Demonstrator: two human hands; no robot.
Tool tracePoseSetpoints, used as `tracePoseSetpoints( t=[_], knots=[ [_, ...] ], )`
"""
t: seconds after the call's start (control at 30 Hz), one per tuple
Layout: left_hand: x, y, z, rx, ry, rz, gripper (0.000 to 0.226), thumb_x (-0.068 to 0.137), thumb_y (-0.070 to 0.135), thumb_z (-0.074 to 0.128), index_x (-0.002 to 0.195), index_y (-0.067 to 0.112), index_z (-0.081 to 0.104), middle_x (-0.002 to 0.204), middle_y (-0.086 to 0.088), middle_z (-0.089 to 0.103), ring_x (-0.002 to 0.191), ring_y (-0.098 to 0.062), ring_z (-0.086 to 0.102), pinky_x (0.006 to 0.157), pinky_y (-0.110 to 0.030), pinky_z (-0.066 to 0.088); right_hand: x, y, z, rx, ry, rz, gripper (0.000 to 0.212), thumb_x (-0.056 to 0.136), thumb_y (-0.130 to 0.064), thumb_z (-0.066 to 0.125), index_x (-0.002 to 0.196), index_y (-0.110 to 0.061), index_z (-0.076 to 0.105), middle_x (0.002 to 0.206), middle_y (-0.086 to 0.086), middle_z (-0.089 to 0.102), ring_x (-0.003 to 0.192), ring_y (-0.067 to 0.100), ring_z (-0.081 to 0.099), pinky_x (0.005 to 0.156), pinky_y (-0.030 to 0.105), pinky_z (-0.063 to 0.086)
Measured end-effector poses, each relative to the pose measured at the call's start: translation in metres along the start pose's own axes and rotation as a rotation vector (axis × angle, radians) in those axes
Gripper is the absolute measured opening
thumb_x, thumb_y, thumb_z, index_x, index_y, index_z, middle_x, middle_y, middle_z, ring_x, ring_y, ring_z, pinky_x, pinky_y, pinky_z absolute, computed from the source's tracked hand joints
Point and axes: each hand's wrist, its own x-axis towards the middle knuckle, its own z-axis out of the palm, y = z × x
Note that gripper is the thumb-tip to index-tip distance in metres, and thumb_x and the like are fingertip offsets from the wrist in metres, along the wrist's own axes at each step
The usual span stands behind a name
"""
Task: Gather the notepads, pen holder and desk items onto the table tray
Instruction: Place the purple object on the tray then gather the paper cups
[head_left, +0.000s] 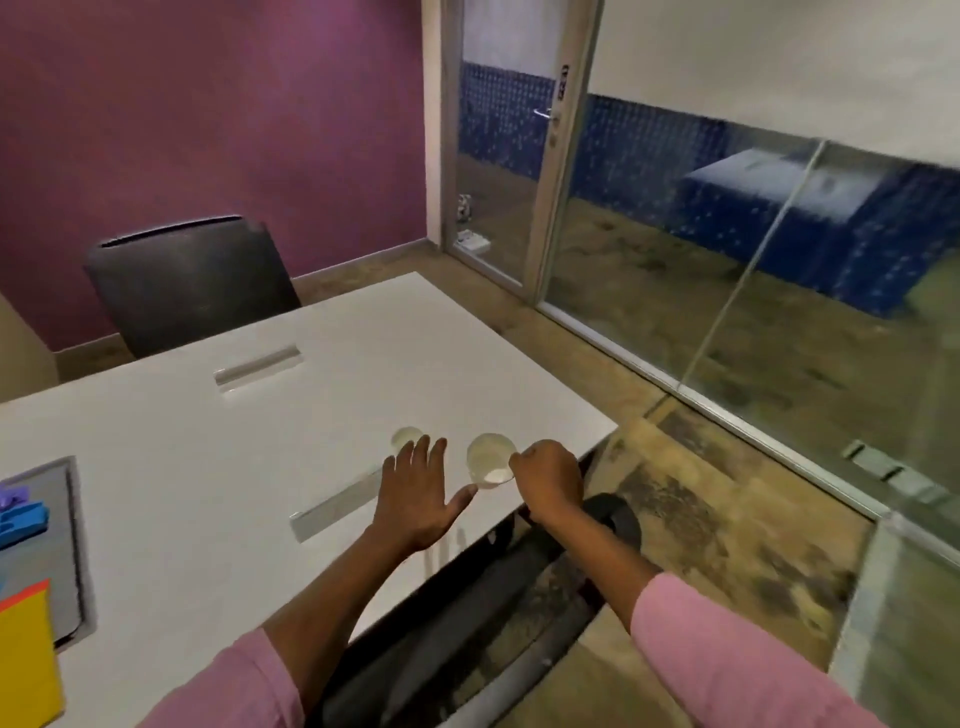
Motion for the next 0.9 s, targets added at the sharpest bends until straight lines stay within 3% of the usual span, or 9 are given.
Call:
tracePoseSetpoints(
  t=[0.13, 0.3, 0.43, 0.57, 0.77, 0.9],
  knots=[
    [0.037, 0.096, 0.016, -0.025, -0.008, 0.097, 0.091, 0.082, 0.077, 0.008, 0.148, 0.016, 0.020, 0.157, -0.013, 0.024, 0.142, -0.032, 0.026, 0.113, -0.051, 0.025, 0.029, 0.057, -0.087, 0.043, 0.116, 0.039, 0.019, 0.081, -0.023, 0.058, 0.067, -0.011, 0.062, 0.062, 0.000, 0.060, 0.059, 0.024, 0.056, 0.051, 0.024, 0.040],
    [0.076, 0.216, 0.044, -0.001, -0.016, 0.223, 0.087, 0.086, 0.074, 0.010, 0.148, 0.015, 0.024, 0.155, -0.013, 0.030, 0.139, -0.033, 0.030, 0.112, -0.051, 0.026, 0.062, 0.140, -0.181, 0.077, 0.253, 0.161, 0.022, 0.081, -0.023, 0.059, 0.090, -0.007, 0.072, 0.087, 0.012, 0.072, 0.075, 0.031, 0.065, 0.060, 0.026, 0.042],
    [0.099, 0.283, 0.065, 0.063, -0.058, 0.326, 0.091, 0.083, 0.076, 0.001, 0.150, 0.017, 0.018, 0.158, -0.011, 0.023, 0.144, -0.033, 0.021, 0.116, -0.051, 0.016, 0.081, 0.195, -0.227, 0.104, 0.305, 0.227, 0.021, 0.081, -0.022, 0.060, 0.090, -0.007, 0.071, 0.086, 0.012, 0.072, 0.075, 0.030, 0.065, 0.059, 0.028, 0.045],
    [0.130, 0.328, 0.083, 0.063, -0.094, 0.398, 0.087, 0.085, 0.074, 0.002, 0.149, 0.017, 0.018, 0.157, -0.011, 0.024, 0.143, -0.033, 0.024, 0.117, -0.051, 0.017, 0.107, 0.235, -0.256, 0.121, 0.357, 0.303, 0.018, 0.080, -0.022, 0.061, 0.088, -0.008, 0.070, 0.081, 0.011, 0.070, 0.072, 0.029, 0.065, 0.060, 0.031, 0.049],
    [0.191, 0.369, 0.107, 0.098, -0.073, 0.416, 0.079, 0.090, 0.068, 0.009, 0.147, 0.016, 0.026, 0.152, -0.011, 0.034, 0.133, -0.032, 0.037, 0.110, -0.047, 0.029, 0.166, 0.262, -0.273, 0.089, 0.381, 0.328, 0.015, 0.078, -0.022, 0.060, 0.080, -0.011, 0.070, 0.068, 0.005, 0.063, 0.052, 0.017, 0.050, 0.047, 0.020, 0.032],
    [0.250, 0.379, 0.127, 0.096, -0.068, 0.357, 0.077, 0.090, 0.067, 0.009, 0.146, 0.017, 0.027, 0.152, -0.010, 0.034, 0.133, -0.033, 0.038, 0.109, -0.048, 0.030, 0.231, 0.261, -0.272, 0.061, 0.345, 0.276, 0.019, 0.077, -0.023, 0.059, 0.081, -0.009, 0.071, 0.068, 0.004, 0.063, 0.056, 0.020, 0.054, 0.046, 0.020, 0.030]
  ],
)
